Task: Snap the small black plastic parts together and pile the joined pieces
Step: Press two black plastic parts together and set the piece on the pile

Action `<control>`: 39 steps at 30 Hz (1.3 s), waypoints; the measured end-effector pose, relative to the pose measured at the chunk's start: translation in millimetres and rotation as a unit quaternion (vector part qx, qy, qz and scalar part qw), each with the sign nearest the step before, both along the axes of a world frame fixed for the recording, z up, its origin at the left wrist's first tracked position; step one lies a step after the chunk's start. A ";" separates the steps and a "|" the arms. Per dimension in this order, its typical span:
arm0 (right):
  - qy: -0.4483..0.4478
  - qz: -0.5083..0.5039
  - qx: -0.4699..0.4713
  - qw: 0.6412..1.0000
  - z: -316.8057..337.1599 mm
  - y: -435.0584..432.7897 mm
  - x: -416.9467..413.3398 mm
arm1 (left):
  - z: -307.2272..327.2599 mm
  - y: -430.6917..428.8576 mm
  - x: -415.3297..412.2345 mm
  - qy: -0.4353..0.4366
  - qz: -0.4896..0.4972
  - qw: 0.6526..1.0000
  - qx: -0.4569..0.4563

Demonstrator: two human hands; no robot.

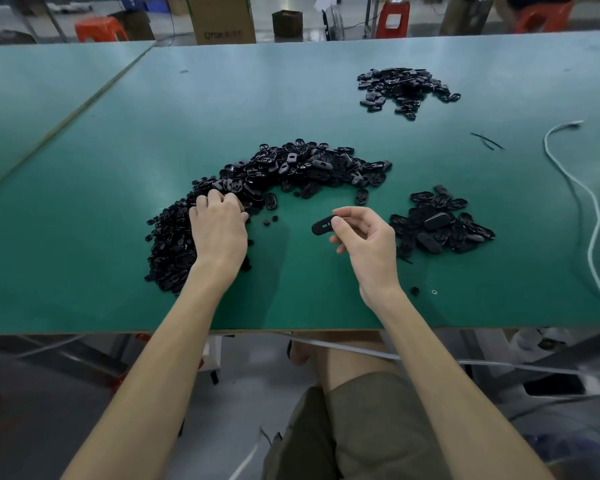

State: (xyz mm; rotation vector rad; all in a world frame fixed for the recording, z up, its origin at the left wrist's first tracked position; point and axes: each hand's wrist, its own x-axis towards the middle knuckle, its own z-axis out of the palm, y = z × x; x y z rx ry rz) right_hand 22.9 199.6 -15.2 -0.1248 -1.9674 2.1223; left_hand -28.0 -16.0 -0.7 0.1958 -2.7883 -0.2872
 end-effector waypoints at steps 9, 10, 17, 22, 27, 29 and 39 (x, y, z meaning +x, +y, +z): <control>-0.007 0.000 0.009 1.000 -0.7 0.4 -0.7 | 4.7 -2.8 -3.2 0.008 -0.005 1.000 0.030; -0.008 0.001 0.010 1.000 -0.6 0.6 -0.6 | 4.9 -2.2 -2.6 0.015 -0.008 0.999 0.037; -0.008 -0.003 0.006 1.000 0.2 0.2 0.1 | 8.8 9.3 0.3 0.050 -0.029 0.996 0.074; -0.009 -0.004 0.004 1.000 0.3 0.0 0.4 | 10.4 17.1 2.8 0.055 -0.041 0.994 0.085; -0.009 -0.011 -0.002 1.000 -0.5 -0.2 -1.3 | 18.0 38.5 6.9 0.072 -0.140 0.942 0.296; -0.008 -0.019 -0.007 1.000 -0.9 -0.2 -1.9 | 19.0 53.6 8.9 0.049 -0.176 0.901 0.394; -0.014 -0.078 -0.043 0.996 -2.6 1.7 -3.1 | -4.2 99.4 17.1 0.026 -0.239 0.795 0.557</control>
